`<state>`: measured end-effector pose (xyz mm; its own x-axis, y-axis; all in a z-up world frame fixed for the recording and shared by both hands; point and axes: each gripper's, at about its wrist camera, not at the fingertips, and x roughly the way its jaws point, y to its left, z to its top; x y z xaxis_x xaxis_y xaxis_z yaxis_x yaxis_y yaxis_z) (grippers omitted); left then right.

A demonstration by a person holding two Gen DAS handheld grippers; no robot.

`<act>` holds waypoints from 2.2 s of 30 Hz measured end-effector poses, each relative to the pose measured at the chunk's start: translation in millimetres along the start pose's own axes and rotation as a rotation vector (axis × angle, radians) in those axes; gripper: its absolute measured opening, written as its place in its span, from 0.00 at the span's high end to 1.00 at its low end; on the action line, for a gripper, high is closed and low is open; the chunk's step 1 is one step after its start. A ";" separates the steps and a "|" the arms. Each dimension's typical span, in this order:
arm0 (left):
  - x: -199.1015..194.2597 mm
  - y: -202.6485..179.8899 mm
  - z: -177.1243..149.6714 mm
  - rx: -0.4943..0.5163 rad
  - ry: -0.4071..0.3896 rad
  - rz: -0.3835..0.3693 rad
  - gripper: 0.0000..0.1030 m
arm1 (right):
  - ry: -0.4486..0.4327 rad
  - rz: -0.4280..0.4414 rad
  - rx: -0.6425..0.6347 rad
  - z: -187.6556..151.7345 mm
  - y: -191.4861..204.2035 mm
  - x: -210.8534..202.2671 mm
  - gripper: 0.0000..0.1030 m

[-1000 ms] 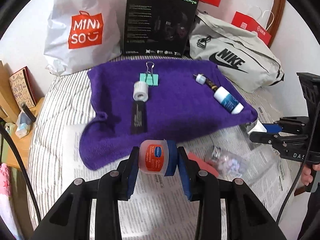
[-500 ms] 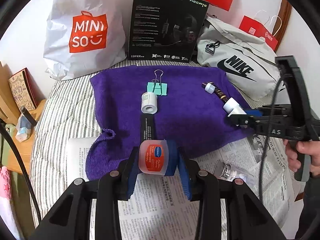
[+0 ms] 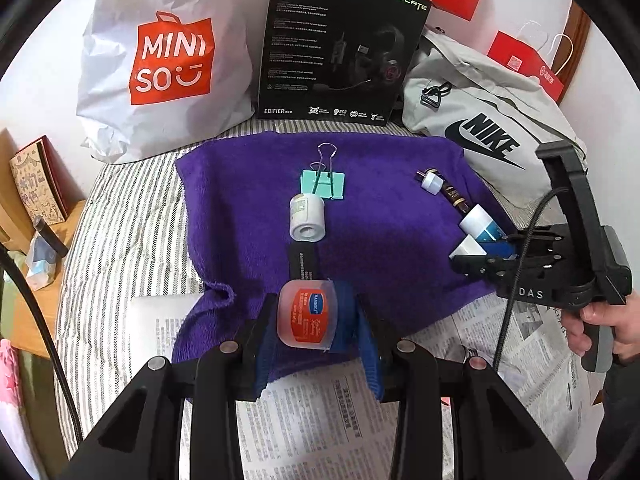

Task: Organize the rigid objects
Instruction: 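Carry the Vaseline tin and white plug onto the purple towel, releasing both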

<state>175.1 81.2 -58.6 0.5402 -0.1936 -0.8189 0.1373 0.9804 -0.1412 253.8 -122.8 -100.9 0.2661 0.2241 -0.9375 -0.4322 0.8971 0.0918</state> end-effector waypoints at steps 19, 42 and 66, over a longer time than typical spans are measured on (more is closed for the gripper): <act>42.8 19.3 43.5 -0.042 0.033 0.016 0.66 | -0.026 0.025 -0.038 1.0 -5.6 -23.4 0.59; 105.8 28.4 81.8 0.033 0.073 0.129 0.66 | -0.065 0.085 0.044 -28.8 -27.4 -47.8 0.58; 31.6 7.3 44.7 -0.016 -0.005 0.109 0.43 | -0.134 0.094 0.124 -65.7 -25.7 -95.6 0.58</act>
<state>230.3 80.7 -60.7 0.5557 -0.0855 -0.8270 0.0643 0.9961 -0.0599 182.9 -192.3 -35.7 0.3457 0.3501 -0.8706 -0.3536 0.9080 0.2248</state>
